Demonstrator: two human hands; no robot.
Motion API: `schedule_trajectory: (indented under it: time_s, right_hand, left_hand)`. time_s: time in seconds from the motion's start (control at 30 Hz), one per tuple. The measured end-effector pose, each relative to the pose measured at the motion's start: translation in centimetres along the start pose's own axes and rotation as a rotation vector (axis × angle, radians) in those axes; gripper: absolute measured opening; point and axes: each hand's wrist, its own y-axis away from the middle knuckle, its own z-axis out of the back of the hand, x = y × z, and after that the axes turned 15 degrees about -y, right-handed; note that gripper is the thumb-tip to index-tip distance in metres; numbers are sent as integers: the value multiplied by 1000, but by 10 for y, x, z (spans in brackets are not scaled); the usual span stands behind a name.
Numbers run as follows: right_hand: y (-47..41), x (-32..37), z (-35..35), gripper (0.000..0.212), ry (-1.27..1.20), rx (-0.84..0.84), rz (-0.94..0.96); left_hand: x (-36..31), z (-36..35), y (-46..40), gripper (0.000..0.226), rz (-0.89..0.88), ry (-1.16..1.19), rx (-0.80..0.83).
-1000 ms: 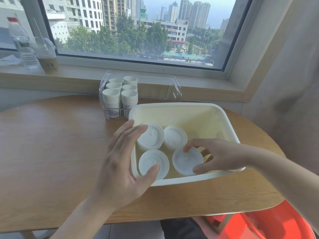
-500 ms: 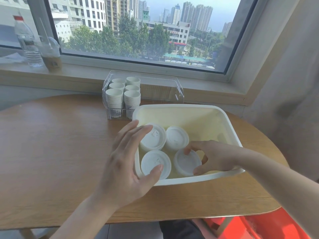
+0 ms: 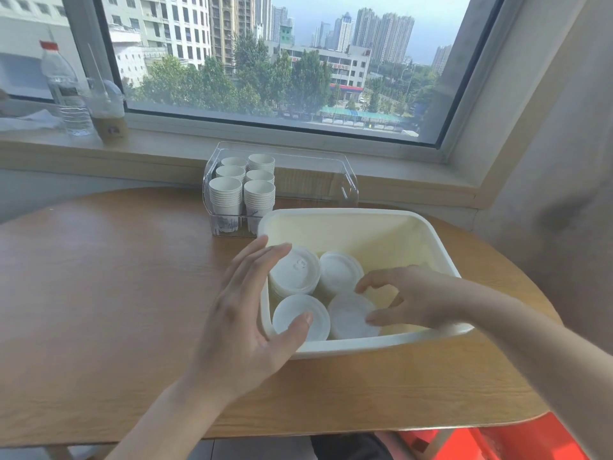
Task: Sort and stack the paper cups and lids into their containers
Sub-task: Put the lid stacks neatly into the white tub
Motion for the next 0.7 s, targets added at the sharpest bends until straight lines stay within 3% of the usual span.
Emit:
schedule_trajectory:
  time_s: [0.27, 0.57, 0.7]
  right_hand:
    - [46, -19, 18, 46, -160, -506, 313]
    - [43, -24, -34, 51, -207, -476, 440]
    - [39, -31, -39, 48, -198, -574, 503]
  left_hand:
    - [8, -2, -17, 71, 126, 99, 101]
    - [-5, -7, -31, 72, 290, 84, 155]
    - [-14, -5, -32, 66, 323, -35, 121]
